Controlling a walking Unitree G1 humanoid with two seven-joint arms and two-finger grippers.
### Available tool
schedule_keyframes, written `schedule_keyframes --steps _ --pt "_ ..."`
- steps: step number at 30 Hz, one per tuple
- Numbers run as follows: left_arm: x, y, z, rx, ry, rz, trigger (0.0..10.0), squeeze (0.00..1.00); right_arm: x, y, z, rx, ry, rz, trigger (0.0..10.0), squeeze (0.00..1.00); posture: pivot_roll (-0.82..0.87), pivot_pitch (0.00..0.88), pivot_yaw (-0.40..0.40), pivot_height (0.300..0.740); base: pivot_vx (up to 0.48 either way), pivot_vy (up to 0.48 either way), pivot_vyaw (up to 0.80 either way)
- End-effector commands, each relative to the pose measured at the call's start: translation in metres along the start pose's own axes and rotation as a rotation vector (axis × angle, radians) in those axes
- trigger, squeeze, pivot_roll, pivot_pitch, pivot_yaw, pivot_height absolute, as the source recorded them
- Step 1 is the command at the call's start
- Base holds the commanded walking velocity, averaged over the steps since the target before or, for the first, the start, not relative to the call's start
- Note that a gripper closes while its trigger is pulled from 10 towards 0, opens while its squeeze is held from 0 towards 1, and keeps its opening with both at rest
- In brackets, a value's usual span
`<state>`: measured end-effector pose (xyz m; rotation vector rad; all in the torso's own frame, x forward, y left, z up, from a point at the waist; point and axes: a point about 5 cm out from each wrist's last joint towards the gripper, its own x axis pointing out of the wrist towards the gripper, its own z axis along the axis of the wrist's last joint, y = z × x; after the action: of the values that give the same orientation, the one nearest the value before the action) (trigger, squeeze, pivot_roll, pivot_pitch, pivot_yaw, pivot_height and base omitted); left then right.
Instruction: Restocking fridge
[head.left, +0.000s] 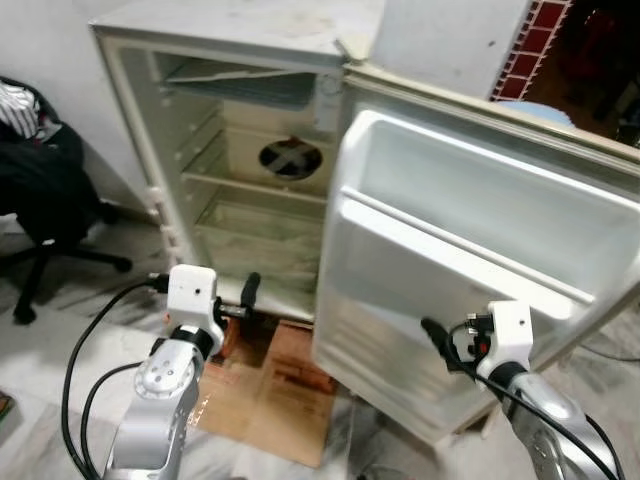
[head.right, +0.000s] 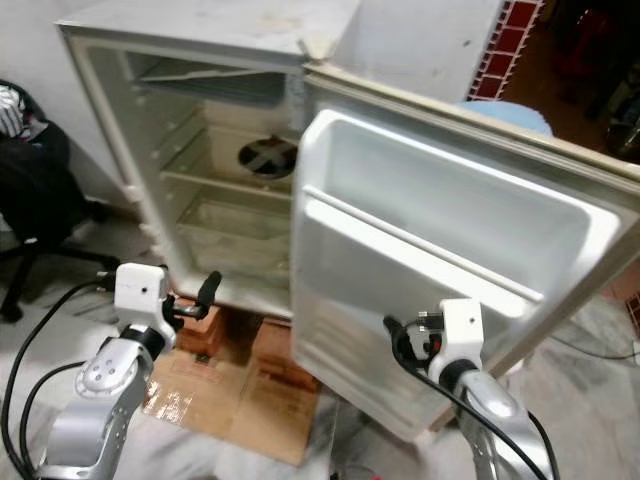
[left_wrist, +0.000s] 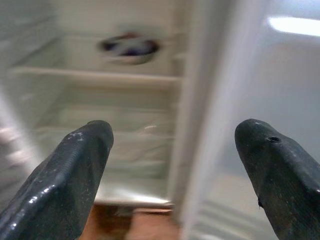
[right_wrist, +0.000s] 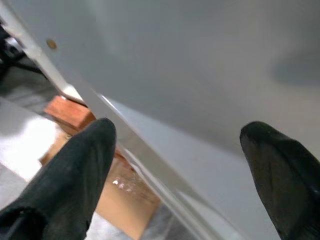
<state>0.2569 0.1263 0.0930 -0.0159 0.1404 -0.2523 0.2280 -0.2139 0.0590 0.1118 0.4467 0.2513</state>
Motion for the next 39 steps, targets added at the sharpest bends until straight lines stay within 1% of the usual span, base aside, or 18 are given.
schedule_keyframes --steps 1,4,5,9,11,14,20,23,24,27,31,33,34,35,36,37,38,39 --pt "-0.002 0.010 0.001 0.031 0.007 0.031 10.0 0.00 0.003 0.003 0.022 -0.011 -0.078 -0.003 10.0 0.00 -0.02 0.057 -0.015 0.740 0.000 0.000 0.00" --pt "-0.003 0.010 0.000 0.033 0.009 0.035 10.0 0.00 0.006 0.007 0.028 -0.035 -0.117 -0.023 10.0 0.00 -0.01 0.057 -0.016 0.740 0.000 0.000 0.00" --pt "-0.004 0.011 0.000 0.032 0.007 0.043 10.0 0.00 0.006 0.008 0.031 -0.065 -0.145 -0.040 10.0 0.00 -0.01 0.056 -0.018 0.740 0.000 0.000 0.00" --pt "-0.004 0.013 0.001 0.031 0.008 0.055 10.0 0.00 0.008 0.011 0.034 -0.059 -0.173 -0.066 10.0 0.00 0.00 0.054 -0.017 0.740 -0.068 0.000 0.00" --pt "-0.005 0.014 0.001 0.031 0.009 0.057 10.0 0.00 0.009 0.012 0.035 -0.076 -0.181 -0.078 10.0 0.00 0.00 0.053 -0.016 0.740 -0.285 0.000 0.00" --pt "-0.004 0.014 0.001 0.037 0.011 0.055 10.0 0.00 0.012 0.017 0.039 -0.122 -0.196 -0.063 10.0 0.00 0.00 0.047 -0.012 0.740 -0.367 0.000 0.00" --pt "-0.001 0.015 0.003 0.040 0.009 0.051 10.0 0.00 0.016 0.019 0.048 -0.166 -0.230 -0.047 10.0 0.00 -0.02 0.046 -0.007 0.740 -0.381 0.000 0.00" --pt "-0.001 0.013 0.001 0.041 0.013 0.047 10.0 0.00 0.017 0.024 0.056 -0.225 -0.282 -0.012 10.0 0.00 -0.02 0.049 -0.004 0.740 -0.382 0.000 0.00" --pt "-0.001 0.013 0.001 0.041 0.013 0.047 10.0 0.00 0.017 0.024 0.056 -0.225 -0.282 -0.012 10.0 0.00 -0.02 0.049 -0.004 0.740 -0.382 0.000 0.00" --pt "-0.002 0.011 -0.002 0.037 0.023 0.040 10.0 0.00 0.020 0.030 0.066 -0.274 -0.338 0.006 10.0 0.00 -0.03 0.047 0.000 0.740 -0.382 0.000 0.00" --pt "-0.002 0.012 -0.004 0.029 0.030 0.047 10.0 0.00 0.027 0.030 0.070 -0.272 -0.373 -0.041 10.0 0.00 -0.02 0.031 0.002 0.740 -0.365 0.000 0.00" --pt "-0.001 0.016 -0.003 0.033 0.014 0.071 10.0 0.00 0.034 0.028 0.070 -0.222 -0.371 -0.064 10.0 0.00 -0.02 0.023 0.004 0.740 0.000 0.000 0.00" --pt "-0.001 0.016 -0.003 0.033 0.014 0.071 10.0 0.00 0.034 0.028 0.070 -0.222 -0.371 -0.064 10.0 0.00 -0.02 0.023 0.004 0.740 0.000 0.000 0.00" --pt "0.001 0.020 -0.001 0.033 0.009 0.098 10.0 0.00 0.036 0.026 0.074 -0.211 -0.386 -0.109 10.0 0.00 -0.02 0.034 0.005 0.740 0.000 0.000 0.00" --pt "0.003 0.024 0.004 0.027 -0.023 0.122 10.0 0.00 0.038 0.022 0.077 -0.181 -0.402 -0.177 10.0 0.00 -0.02 0.033 0.006 0.740 0.000 0.000 0.00" --pt "0.003 0.024 0.004 0.027 -0.023 0.122 10.0 0.00 0.038 0.022 0.077 -0.181 -0.402 -0.177 10.0 0.00 -0.02 0.033 0.006 0.740 0.000 0.000 0.00" --pt "0.003 0.027 0.007 0.031 -0.044 0.138 10.0 0.00 0.038 0.020 0.078 -0.146 -0.407 -0.211 10.0 0.00 -0.01 0.015 0.001 0.740 0.000 0.000 0.00" --pt "0.003 0.030 0.009 0.040 -0.052 0.153 10.0 0.00 0.037 0.016 0.076 -0.112 -0.399 -0.242 10.0 0.00 -0.01 0.018 0.004 0.740 0.000 0.000 0.00"
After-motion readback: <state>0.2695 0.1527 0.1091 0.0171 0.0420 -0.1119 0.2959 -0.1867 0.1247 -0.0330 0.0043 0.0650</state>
